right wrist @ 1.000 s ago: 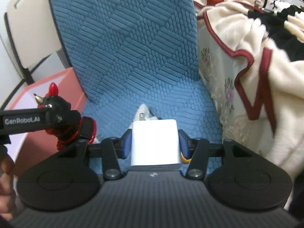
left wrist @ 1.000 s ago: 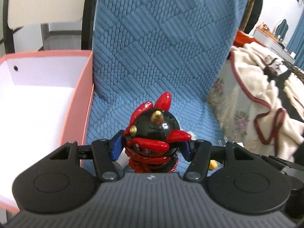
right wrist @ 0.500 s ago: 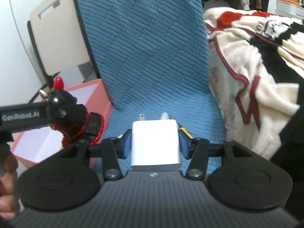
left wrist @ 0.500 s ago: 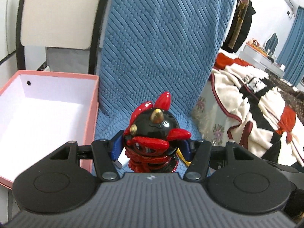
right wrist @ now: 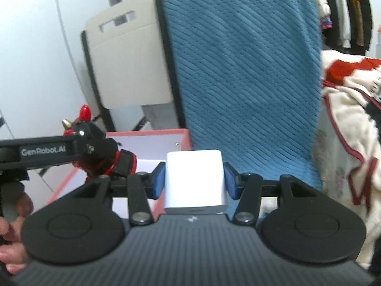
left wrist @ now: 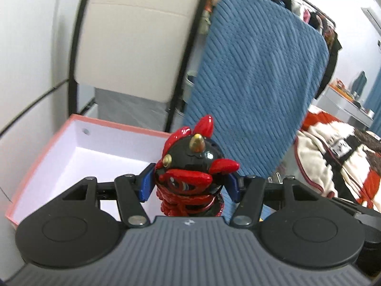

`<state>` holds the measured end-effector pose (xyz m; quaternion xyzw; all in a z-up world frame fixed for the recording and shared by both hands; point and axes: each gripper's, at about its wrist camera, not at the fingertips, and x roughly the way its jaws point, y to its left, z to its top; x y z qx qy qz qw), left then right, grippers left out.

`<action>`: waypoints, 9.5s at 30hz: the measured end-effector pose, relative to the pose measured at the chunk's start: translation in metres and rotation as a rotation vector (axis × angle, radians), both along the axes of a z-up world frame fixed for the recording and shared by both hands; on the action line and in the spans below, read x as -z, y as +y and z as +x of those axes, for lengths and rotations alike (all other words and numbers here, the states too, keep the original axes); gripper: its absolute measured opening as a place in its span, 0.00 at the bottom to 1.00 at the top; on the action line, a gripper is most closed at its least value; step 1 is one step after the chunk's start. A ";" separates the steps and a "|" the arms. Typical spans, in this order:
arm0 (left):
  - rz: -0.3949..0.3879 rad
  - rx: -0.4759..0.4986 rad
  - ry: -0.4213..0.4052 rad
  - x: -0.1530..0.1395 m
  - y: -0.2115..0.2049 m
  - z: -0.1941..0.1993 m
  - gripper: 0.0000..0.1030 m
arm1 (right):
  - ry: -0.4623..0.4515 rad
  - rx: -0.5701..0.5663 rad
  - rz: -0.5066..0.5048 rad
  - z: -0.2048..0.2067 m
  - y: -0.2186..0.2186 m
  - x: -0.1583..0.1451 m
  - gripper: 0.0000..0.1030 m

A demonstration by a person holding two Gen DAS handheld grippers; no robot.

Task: Organize rigid objects
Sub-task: 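Carry the figurine and charger into the pink box with both grippers, then open both grippers to release the figurine and charger in the box, then move both tools back toward the remaining objects on the seat, then grasp the second white charger with the left gripper while the right gripper grasps the yellow screwdriver, then lift and carry the charger and screwdriver into the pink box with both grippers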

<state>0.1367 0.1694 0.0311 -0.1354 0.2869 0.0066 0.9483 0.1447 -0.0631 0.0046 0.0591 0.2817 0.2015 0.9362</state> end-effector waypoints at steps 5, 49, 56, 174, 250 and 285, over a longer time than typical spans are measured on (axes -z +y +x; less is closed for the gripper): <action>0.000 -0.062 -0.002 -0.013 0.048 -0.006 0.63 | -0.012 -0.081 0.005 0.005 0.045 -0.017 0.52; 0.012 -0.197 0.205 0.069 0.155 0.027 0.73 | 0.212 -0.230 -0.119 0.062 0.136 0.057 0.58; 0.032 -0.172 0.130 0.046 0.121 0.005 0.73 | 0.140 -0.140 -0.053 0.039 0.087 0.040 0.58; 0.378 0.160 0.258 0.240 -0.149 0.130 0.67 | 0.375 0.276 -0.112 0.097 -0.116 0.201 0.20; 0.077 0.124 0.148 0.066 -0.148 0.010 0.61 | 0.226 0.242 0.068 -0.021 -0.135 0.067 0.21; 0.070 -0.158 0.098 -0.009 0.085 -0.002 0.61 | 0.070 -0.138 0.037 -0.005 0.085 -0.026 0.22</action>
